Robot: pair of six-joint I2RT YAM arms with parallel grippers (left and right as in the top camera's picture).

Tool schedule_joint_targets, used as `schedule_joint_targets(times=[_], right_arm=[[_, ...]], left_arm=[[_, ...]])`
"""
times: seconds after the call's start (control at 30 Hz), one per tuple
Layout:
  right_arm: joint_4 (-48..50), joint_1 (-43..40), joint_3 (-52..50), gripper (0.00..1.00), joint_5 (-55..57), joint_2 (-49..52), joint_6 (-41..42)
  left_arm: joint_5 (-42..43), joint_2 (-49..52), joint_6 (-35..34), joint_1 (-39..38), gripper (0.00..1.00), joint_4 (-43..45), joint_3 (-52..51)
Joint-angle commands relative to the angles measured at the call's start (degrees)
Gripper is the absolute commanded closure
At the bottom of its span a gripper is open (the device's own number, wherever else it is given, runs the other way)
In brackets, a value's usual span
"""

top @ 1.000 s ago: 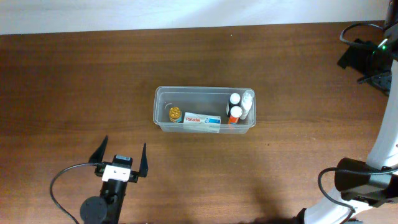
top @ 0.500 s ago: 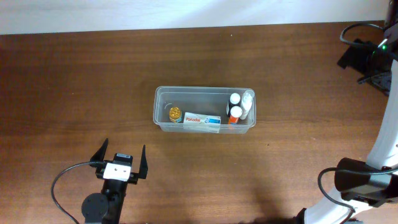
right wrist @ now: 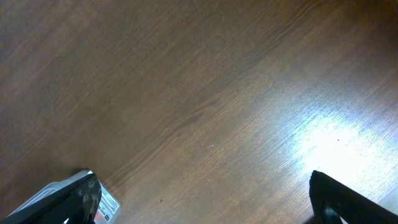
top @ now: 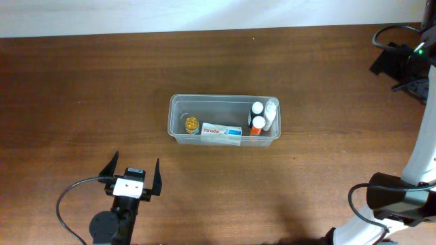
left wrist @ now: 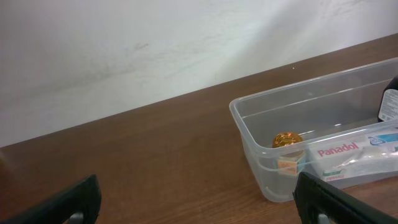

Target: Pack container

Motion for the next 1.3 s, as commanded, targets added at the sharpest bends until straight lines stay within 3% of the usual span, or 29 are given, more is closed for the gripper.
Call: schedule_joint_targets(times=[0.0,0.17,0.3,0.57,0.93,1.07,1.27], right_arm=[[-0.28,-0.33,0.09,0.02,0.31,0.2,0.42],[-0.31,-0.33,0.09,0.02,0.63,0.2,0.2],[-0.35,-0.33,0.09,0.02,7.26,0.2,-3.26],[0.33,0.5,0.09,0.02,3.98,-3.37,-3.02],[11.1,11.61,-0.52,0.02,1.01,-14.01,-2.82],[17.33,16.28,-6.45,0.02,-0.02,-21.75,-2.8],[32.04,18.45,-24.33,0.02,-2.84,-35.93,-2.84]], left_arm=[[-0.83,-0.55,0.7,0.35,0.01,-0.46,-0.11],[-0.83,-0.55,0.68,0.35,0.01,-0.46,-0.11],[-0.83,-0.55,0.7,0.35,0.01,-0.46,-0.11],[-0.85,-0.55,0.7,0.35,0.01,-0.46,-0.11],[-0.83,-0.55,0.68,0.35,0.01,-0.46,-0.11],[-0.83,-0.55,0.68,0.35,0.0,-0.46,-0.11],[-0.83,-0.55,0.68,0.35,0.01,-0.46,-0.11]])
